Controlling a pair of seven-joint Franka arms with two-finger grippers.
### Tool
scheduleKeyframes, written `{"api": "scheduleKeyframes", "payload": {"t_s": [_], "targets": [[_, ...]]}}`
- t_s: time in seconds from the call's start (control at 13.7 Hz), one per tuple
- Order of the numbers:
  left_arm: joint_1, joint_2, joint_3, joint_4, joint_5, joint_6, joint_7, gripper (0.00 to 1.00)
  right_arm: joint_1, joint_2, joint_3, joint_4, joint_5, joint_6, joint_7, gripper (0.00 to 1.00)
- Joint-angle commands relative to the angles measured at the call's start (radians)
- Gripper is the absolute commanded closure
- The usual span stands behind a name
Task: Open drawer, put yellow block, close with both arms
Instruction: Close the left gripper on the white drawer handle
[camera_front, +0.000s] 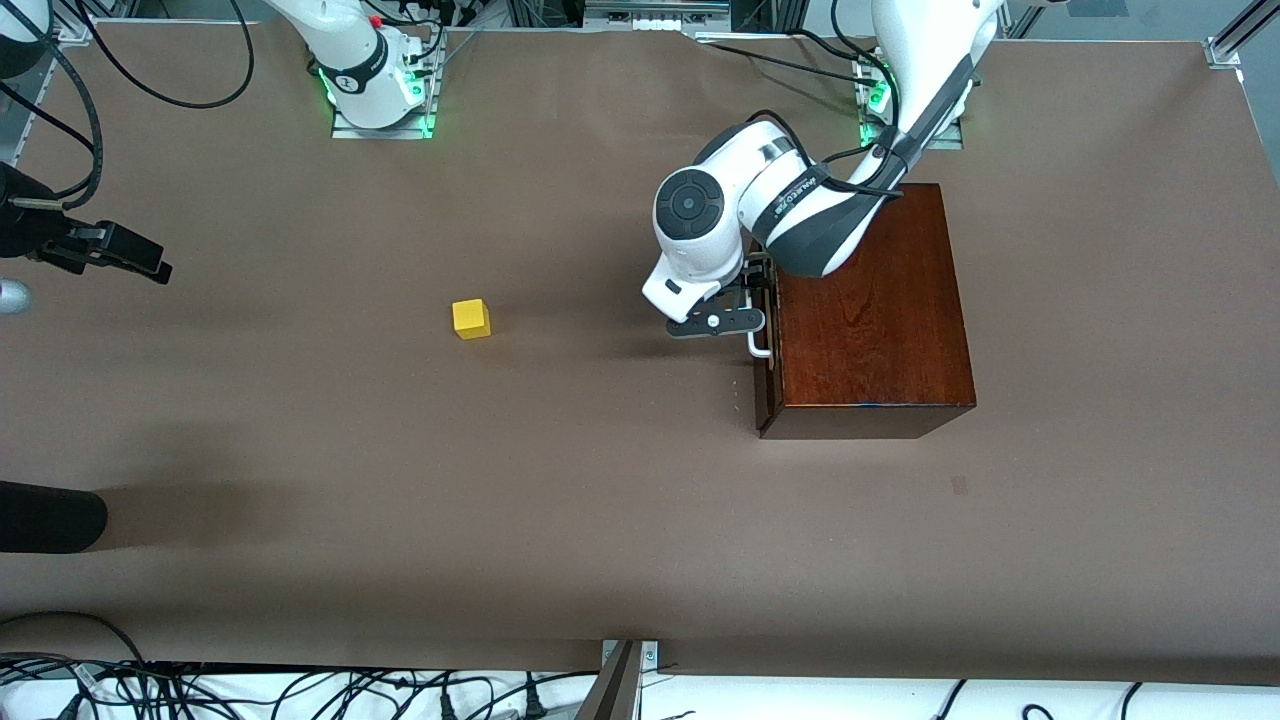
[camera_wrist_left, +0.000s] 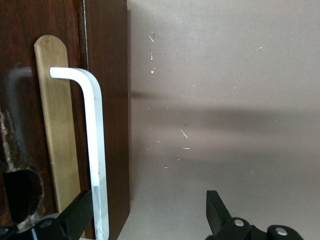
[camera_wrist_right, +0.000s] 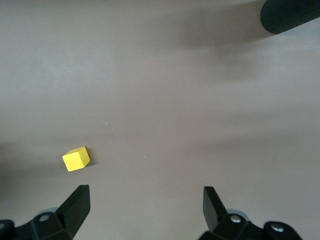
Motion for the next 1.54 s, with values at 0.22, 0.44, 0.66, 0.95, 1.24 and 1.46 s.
{"api": "scheduleKeyframes", "payload": {"t_s": [0.22,0.44,0.66,0.95,1.24,1.46], "targets": [[0.0,0.017,0.005,0.007,0.071,0.02,-0.018,0.0,0.007,-0.014,-0.004,0.005,-0.002,-0.017,0.008,0.0],[0.0,0.026,0.008,0.007,0.071,0.02,-0.018,0.0,0.007,-0.014,-0.005,0.005,-0.002,-0.017,0.008,0.0],[-0.002,0.038,0.009,0.009,0.072,0.022,-0.018,0.0,0.007,-0.014,-0.005,0.005,-0.002,-0.017,0.008,0.0],[-0.008,0.046,0.008,0.018,0.069,0.031,-0.03,0.0,0.007,-0.014,-0.005,0.005,-0.002,-0.017,0.008,0.0],[-0.014,0.057,0.006,0.021,0.065,0.052,-0.079,0.0,0.007,-0.014,-0.005,0.005,-0.002,-0.017,0.005,0.0],[-0.037,0.077,0.005,0.026,0.054,0.054,-0.114,0.0,0.007,-0.014,-0.004,0.005,-0.002,-0.017,0.007,0.0]]}}
